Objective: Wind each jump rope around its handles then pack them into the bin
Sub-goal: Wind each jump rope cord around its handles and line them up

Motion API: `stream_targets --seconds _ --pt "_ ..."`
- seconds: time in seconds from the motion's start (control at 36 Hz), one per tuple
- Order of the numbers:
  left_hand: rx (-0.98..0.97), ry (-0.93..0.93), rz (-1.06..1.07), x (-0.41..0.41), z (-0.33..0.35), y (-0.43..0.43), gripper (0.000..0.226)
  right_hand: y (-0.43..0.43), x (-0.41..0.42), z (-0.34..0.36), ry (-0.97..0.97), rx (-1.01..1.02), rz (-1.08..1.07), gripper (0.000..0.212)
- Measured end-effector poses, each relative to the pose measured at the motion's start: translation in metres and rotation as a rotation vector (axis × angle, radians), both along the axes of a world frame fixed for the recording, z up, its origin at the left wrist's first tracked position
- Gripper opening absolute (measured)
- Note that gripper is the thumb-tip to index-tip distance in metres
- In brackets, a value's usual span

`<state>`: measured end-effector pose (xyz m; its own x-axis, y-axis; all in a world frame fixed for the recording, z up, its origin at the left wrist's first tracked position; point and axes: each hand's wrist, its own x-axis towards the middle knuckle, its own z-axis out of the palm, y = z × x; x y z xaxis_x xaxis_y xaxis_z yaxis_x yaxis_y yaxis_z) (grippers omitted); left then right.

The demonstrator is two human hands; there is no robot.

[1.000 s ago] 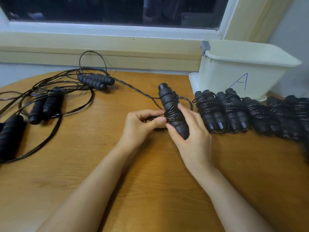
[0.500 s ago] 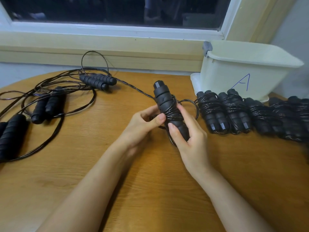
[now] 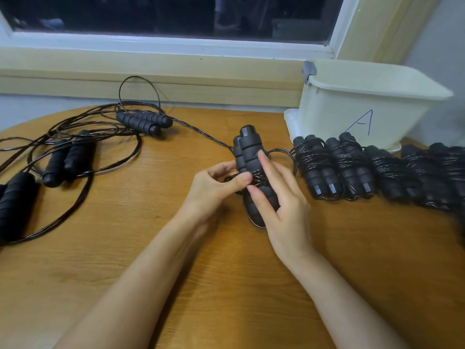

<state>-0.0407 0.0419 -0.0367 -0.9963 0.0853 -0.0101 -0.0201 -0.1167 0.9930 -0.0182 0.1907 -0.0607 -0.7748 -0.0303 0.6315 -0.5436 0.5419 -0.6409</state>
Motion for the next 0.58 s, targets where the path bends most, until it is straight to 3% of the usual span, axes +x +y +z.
stream_targets --seconds 0.36,0.58 --pt "0.192 -0.046 0.078 -0.0003 0.007 -0.0003 0.032 0.0046 0.0022 0.0094 -0.289 -0.495 0.276 0.05" --pt "0.166 -0.091 0.06 0.0008 0.0069 -0.0019 0.036 0.0047 0.0015 0.0078 -0.304 -0.454 0.235 0.049"
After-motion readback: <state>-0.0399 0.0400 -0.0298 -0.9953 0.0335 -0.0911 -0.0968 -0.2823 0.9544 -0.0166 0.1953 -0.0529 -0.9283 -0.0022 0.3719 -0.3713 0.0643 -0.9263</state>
